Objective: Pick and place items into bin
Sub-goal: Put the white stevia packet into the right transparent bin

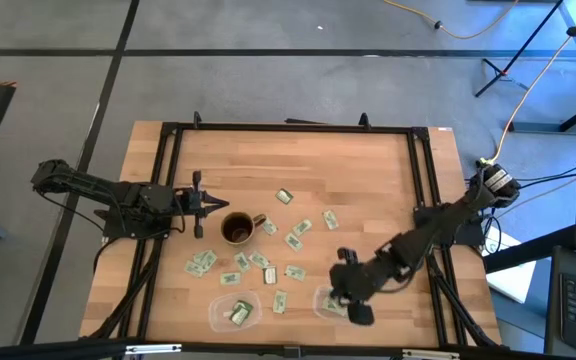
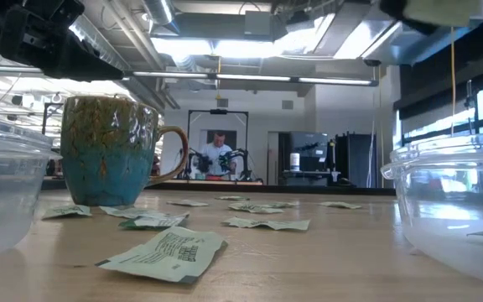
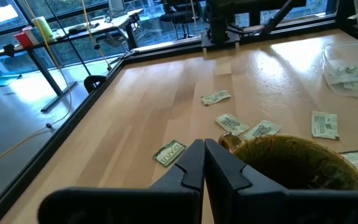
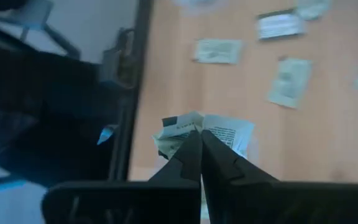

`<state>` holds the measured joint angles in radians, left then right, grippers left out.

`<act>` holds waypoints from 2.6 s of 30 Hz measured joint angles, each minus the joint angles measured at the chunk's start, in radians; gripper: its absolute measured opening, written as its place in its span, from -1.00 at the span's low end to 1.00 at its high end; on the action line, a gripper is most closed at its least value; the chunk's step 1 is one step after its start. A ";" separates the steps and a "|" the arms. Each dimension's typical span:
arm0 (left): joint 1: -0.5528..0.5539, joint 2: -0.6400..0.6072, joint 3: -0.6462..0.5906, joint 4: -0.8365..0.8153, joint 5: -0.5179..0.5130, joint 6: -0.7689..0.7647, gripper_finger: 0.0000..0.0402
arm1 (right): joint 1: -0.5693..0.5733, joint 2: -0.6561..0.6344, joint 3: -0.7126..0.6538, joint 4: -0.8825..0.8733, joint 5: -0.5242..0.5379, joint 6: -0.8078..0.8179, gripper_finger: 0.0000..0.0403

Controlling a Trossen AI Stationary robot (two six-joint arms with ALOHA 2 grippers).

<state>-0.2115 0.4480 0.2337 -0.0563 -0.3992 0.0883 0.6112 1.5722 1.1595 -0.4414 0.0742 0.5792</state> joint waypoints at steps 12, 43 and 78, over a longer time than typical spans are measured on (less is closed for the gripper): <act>0.000 0.000 0.000 0.000 0.000 0.000 -0.98 | 0.036 0.179 0.000 0.011 -0.030 0.123 -0.99; 0.000 0.000 0.000 0.000 0.000 0.003 -0.97 | 0.012 0.234 -0.001 -0.073 -0.077 0.227 -0.95; 0.000 0.000 0.000 -0.001 0.000 0.003 -0.98 | -0.373 0.219 0.339 -0.748 0.057 -0.196 -0.50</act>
<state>-0.2115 0.4480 0.2337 -0.0570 -0.3988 0.0914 0.2381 1.7912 1.4986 -1.1894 0.1310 0.3829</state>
